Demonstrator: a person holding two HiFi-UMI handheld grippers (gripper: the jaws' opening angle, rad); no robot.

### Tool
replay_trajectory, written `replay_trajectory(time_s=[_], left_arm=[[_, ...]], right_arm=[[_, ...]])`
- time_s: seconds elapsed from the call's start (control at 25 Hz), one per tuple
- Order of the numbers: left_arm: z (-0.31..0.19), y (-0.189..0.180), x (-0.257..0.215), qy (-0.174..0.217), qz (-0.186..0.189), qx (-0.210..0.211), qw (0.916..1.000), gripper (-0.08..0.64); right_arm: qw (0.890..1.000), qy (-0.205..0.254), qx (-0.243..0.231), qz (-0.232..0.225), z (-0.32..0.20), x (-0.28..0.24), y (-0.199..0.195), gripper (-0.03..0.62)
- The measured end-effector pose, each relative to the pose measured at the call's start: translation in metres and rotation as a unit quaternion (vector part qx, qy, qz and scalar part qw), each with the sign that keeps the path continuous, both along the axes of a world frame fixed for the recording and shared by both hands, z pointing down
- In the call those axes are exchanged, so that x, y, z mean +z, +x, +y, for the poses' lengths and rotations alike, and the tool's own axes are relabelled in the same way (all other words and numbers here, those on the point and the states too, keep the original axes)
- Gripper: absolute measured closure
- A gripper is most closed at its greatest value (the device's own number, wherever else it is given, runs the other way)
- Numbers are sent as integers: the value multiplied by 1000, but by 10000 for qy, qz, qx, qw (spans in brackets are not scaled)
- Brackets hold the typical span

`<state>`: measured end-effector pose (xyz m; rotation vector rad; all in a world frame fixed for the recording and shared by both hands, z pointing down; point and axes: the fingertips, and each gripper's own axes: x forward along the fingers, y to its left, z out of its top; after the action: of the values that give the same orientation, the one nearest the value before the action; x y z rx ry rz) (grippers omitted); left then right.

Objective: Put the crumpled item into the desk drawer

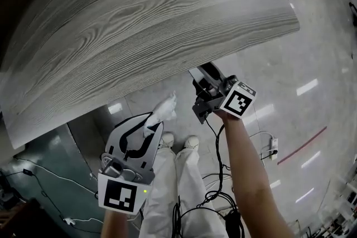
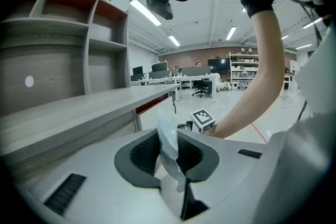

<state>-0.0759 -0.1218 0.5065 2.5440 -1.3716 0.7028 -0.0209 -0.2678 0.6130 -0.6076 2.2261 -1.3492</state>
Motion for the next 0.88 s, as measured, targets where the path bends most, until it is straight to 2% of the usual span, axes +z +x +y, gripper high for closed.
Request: replay_trajectory(time_s=[0.2, 0.64, 0.88], left_arm=[[2, -2, 2, -23, 12, -46, 10000, 502], [2, -2, 2, -24, 46, -15, 10000, 502], [1, -1, -1, 9, 75, 32, 10000, 502]], right_arm=[[9997, 48, -22, -252, 1, 1, 1, 375], [9994, 148, 201, -256, 4, 1, 9, 448], [9995, 97, 142, -247, 6, 2, 10, 477]])
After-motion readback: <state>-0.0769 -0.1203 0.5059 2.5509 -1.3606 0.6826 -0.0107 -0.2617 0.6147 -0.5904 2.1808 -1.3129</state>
